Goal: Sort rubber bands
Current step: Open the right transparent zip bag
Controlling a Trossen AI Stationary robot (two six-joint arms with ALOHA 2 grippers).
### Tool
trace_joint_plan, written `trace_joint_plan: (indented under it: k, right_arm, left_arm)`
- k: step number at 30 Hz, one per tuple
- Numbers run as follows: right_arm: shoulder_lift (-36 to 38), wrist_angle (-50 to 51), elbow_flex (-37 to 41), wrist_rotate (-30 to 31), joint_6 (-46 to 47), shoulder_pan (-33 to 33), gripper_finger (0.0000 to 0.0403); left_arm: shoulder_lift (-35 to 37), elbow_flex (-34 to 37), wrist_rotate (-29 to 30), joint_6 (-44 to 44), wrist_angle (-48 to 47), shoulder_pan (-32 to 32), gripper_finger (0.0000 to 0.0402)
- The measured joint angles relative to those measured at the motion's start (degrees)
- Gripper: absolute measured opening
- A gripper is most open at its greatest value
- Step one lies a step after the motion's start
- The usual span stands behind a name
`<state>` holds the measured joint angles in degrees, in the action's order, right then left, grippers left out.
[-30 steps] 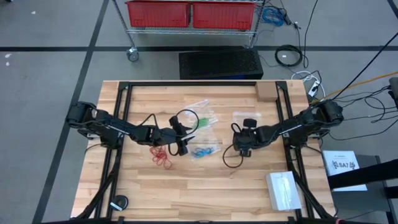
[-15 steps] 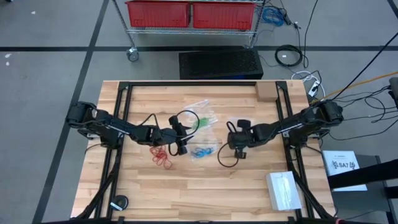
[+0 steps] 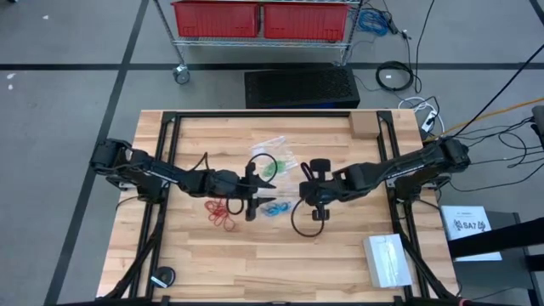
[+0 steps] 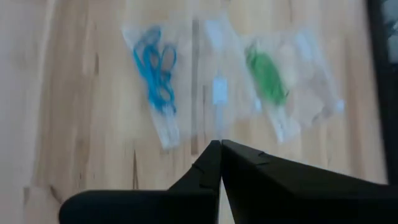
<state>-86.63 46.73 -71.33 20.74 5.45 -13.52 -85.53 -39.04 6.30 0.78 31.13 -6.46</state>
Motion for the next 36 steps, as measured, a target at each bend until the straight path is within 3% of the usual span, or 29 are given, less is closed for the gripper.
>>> trace_joint_plan:
  k: [13,17,23,28,34,36]
  right_arm:
    - [0.0,-0.1,-3.2,0.4,-1.2,-0.5,0.0000]
    - [0.0,-0.1,-3.2,0.4,-1.4,-0.4,0.0000]
    - [0.0,-0.1,-3.2,0.4,-1.4,-0.4,0.0000]
    - [0.0,-0.2,-3.2,0.4,-1.7,-0.4,0.0000]
    - [0.0,-0.4,-3.2,0.4,-2.1,-0.4,0.0000]
    - [0.0,-0.6,-3.2,0.4,-2.3,-0.4,0.0000]
  left_arm:
    - [-2.7,-7.2,-0.4,-3.1,-1.2,1.1,0.0183]
    - [-5.6,-9.4,-3.7,-3.1,-2.3,2.3,0.0183]
    - [-7.2,-10.3,-3.9,-3.1,-2.0,3.4,0.0177]
    - [-7.2,-10.3,-3.5,-2.7,-1.4,3.5,0.0127]
    - [-7.2,-10.3,-3.0,-2.7,-1.0,3.5,0.0018]
    - [-7.2,-10.3,-2.8,-2.7,-0.4,3.5,0.0009]
